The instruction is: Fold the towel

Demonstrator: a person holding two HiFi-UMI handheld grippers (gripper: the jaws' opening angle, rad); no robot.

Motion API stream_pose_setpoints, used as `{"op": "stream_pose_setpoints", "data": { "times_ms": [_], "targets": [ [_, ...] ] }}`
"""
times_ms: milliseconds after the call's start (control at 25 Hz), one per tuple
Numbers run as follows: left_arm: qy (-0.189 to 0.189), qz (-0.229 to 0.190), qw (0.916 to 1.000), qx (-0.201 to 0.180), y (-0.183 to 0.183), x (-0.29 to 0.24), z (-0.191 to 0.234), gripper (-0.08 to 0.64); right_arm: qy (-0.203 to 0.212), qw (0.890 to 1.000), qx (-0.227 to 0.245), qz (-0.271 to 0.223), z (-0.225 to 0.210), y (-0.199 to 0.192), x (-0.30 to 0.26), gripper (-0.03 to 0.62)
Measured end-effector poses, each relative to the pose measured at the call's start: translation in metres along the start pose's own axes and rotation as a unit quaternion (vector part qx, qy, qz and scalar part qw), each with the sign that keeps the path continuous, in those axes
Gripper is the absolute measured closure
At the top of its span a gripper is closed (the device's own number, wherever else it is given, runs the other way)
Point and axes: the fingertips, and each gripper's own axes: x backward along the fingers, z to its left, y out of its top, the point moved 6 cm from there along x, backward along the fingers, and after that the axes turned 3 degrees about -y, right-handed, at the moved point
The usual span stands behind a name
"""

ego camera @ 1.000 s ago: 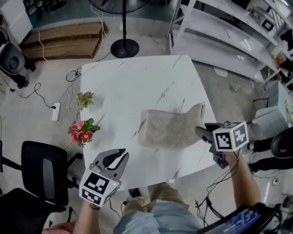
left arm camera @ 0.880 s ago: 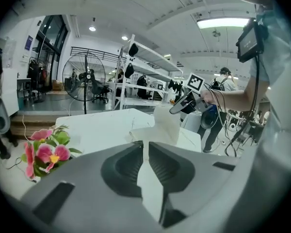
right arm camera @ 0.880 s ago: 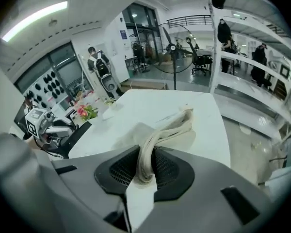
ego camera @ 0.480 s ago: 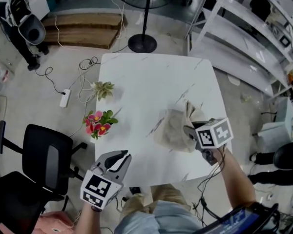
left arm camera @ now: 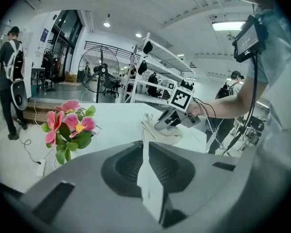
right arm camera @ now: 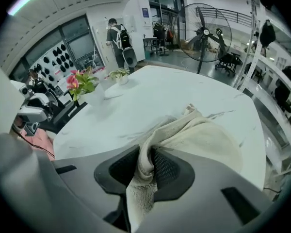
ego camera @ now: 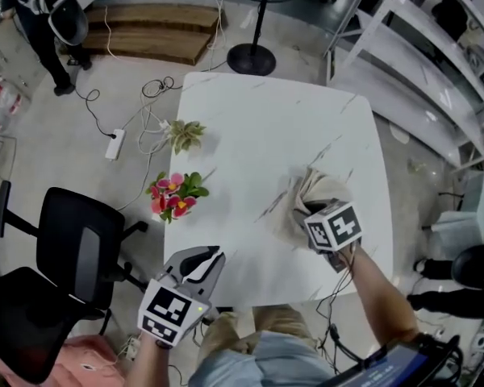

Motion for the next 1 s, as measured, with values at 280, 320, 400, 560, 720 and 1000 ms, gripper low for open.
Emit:
{"op": "stream_pose_setpoints", "data": {
  "times_ms": [280, 320, 400, 560, 720, 1000],
  "targets": [
    [-0.003, 0.007, 1.0000, 0.001, -0.006, -0.010, -0.004, 0.520, 0.002, 0.999, 0.049, -0.009, 0.014, 0.000, -0.020, 0.486],
    [-0.004, 0.009, 1.0000, 0.000, -0.006, -0.011, -0.005, 0.520, 0.014, 0.998, 0.053, -0.016, 0.015, 0.001, -0.016, 0.467],
    [-0.007, 0.011, 0.9999, -0.006, -0.003, -0.013, -0.008, 0.520, 0.047, 0.997, 0.043, -0.048, 0.017, 0.006, 0.003, 0.375],
    [-0.013, 0.008, 0.9997, -0.017, 0.004, -0.016, -0.011, 0.520, 0.087, 0.986, -0.023, -0.143, 0.002, 0.015, 0.056, 0.371],
    [-0.019, 0.010, 0.9996, -0.017, 0.007, -0.021, -0.016, 0.520, 0.046, 0.987, -0.021, -0.155, -0.015, 0.002, 0.066, 0.452],
    [-0.020, 0.009, 0.9996, 0.015, 0.008, -0.047, -0.022, 0.518, 0.065, 0.993, 0.045, -0.091, 0.017, -0.020, 0.002, 0.460]
  ]
}}
